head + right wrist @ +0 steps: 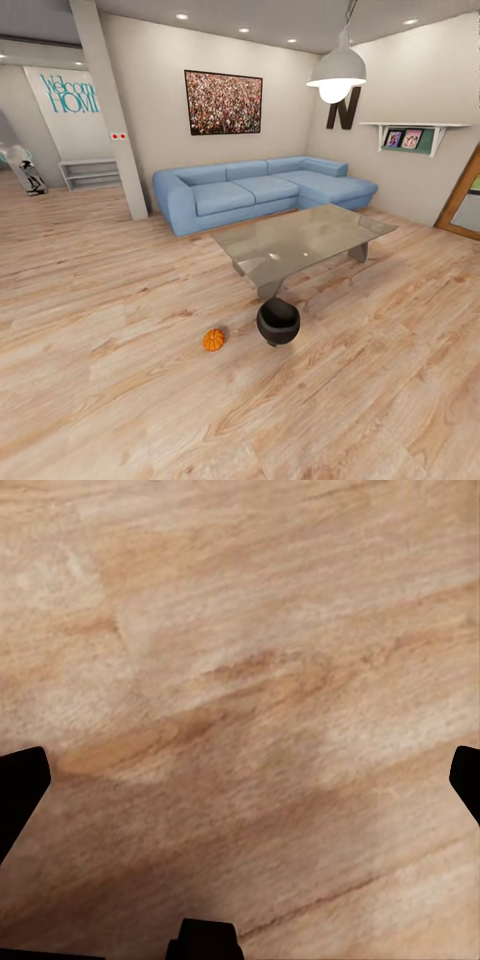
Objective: Place each of the two pumpkins and all three candles from the living room inside a cabinet in the living room (use any cabinet), then make sure every cabinet is closed, and position the cauldron so it is next to a table in the living room.
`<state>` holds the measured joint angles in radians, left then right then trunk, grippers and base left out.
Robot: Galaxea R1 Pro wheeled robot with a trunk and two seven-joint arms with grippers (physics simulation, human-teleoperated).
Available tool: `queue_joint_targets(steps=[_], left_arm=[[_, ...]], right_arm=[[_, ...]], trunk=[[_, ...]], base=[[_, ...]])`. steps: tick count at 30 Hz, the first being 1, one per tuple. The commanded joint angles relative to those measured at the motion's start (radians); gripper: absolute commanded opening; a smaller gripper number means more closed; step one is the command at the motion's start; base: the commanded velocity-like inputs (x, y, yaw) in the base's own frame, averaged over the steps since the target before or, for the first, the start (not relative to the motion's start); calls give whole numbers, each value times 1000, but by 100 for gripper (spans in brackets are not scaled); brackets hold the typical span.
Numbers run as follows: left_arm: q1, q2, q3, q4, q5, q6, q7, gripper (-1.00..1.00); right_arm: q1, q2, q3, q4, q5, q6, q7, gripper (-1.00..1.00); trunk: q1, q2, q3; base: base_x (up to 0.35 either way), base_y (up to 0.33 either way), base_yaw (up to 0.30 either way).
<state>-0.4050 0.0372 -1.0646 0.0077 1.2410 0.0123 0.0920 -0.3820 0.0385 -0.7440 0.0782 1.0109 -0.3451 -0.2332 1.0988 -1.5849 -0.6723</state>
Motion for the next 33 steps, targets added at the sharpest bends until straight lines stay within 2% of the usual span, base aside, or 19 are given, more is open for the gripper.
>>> queue_joint_targets(steps=[1,11,25,33], left_arm=[[0,0,0,0,0,0,0,100],[0,0,0,0,0,0,0,100],[0,1,0,0,0,0,0,100],[0,1,0,0,0,1,0,100]], right_arm=[[0,0,0,0,0,0,0,100],[0,0,0,0,0,0,0,100],[0,-7,-1,-3,0,4,0,100],[0,-6,0,-4,-3,35,0,100]], trunk=[[0,0,2],[0,0,15],[0,0,16],[0,0,16]], base=[[0,0,0],[0,0,0],[0,0,0],[0,0,0]])
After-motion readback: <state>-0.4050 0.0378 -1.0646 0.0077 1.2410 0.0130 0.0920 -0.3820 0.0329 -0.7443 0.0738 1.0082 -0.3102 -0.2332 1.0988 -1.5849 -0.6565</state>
